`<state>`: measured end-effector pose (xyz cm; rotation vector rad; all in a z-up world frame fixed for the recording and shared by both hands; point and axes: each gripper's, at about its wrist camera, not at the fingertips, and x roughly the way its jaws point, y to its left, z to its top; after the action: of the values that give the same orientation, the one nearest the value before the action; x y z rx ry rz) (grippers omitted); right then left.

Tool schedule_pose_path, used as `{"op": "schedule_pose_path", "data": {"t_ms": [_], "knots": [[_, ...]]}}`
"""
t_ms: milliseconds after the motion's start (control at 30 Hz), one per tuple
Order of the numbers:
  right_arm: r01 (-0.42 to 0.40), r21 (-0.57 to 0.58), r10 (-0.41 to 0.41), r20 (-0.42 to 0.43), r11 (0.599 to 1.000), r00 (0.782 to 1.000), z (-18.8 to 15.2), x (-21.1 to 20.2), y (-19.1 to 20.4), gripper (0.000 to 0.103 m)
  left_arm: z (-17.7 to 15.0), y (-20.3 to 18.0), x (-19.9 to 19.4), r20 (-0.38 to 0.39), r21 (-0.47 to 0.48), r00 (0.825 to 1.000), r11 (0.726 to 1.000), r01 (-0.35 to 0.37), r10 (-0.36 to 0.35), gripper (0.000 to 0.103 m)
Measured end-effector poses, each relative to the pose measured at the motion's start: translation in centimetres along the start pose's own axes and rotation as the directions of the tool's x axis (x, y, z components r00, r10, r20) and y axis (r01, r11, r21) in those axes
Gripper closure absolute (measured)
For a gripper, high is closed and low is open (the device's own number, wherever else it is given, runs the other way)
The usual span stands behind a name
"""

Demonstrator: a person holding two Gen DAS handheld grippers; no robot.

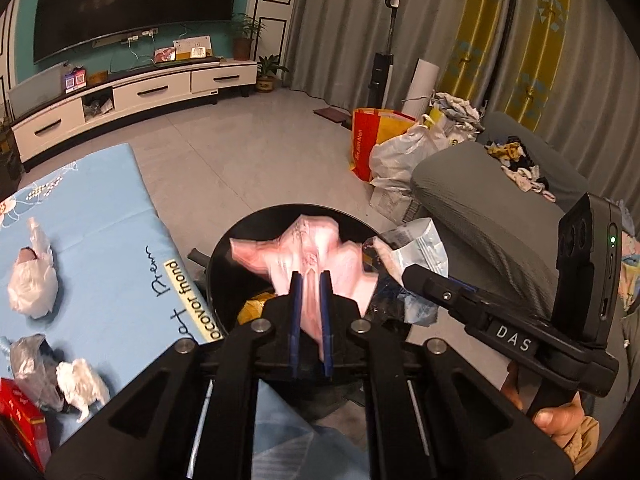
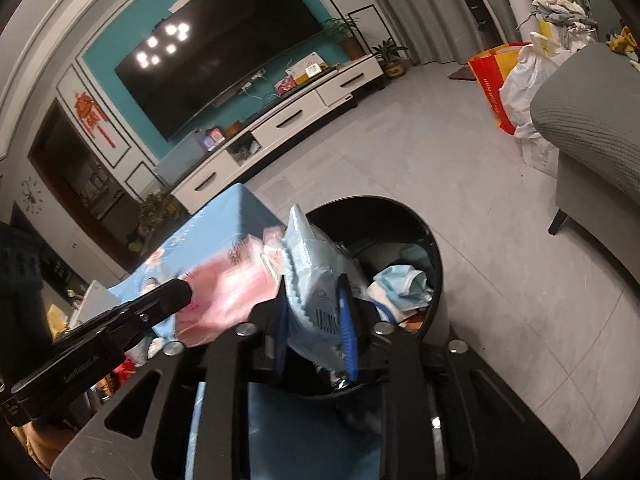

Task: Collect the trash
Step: 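Carry pink wrapper and clear bag to the bin and release both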

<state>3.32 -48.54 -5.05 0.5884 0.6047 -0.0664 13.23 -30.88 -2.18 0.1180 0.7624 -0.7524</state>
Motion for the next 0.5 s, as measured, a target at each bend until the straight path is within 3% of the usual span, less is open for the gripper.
{"op": "schedule_pose_path", "data": {"t_ms": [33, 67, 100, 233, 400, 500], "knots": [[0.007, 0.006, -0.007, -0.002, 1.0, 1.0, 0.1, 0.3, -0.1, 0.062, 0.0, 0.0, 0.3, 0.001, 0.002, 1.0, 1.0, 0.002, -0.003, 0.076], [0.018, 0.018, -0.018, -0.002, 1.0, 1.0, 0.1, 0.7, -0.4, 0.06, 0.1, -0.1, 0.6, 0.002, 0.001, 1.0, 1.0, 0.003, -0.003, 0.058], [0.024, 0.029, -0.023, -0.007, 0.999, 1.0, 0.1, 1.0, -0.6, 0.057, 0.0, 0.0, 0.8, 0.003, -0.001, 1.0, 1.0, -0.003, 0.003, 0.048], [0.022, 0.052, -0.021, -0.018, 0.998, 1.0, -0.3, 1.0, -1.1, 0.052, -0.2, 0.4, 0.5, -0.001, -0.009, 1.0, 1.0, -0.019, 0.019, 0.044], [0.023, 0.065, -0.021, -0.031, 0.998, 0.999, -0.9, -0.1, -1.2, 0.048, -1.1, 1.4, -0.8, -0.007, -0.039, 0.999, 0.998, -0.053, 0.053, 0.023], [0.028, 0.06, -0.025, -0.046, 0.998, 0.999, -1.3, -0.7, -1.0, 0.045, -1.7, 1.9, -2.0, -0.016, -0.059, 0.998, 0.996, -0.06, 0.059, 0.018]]}}
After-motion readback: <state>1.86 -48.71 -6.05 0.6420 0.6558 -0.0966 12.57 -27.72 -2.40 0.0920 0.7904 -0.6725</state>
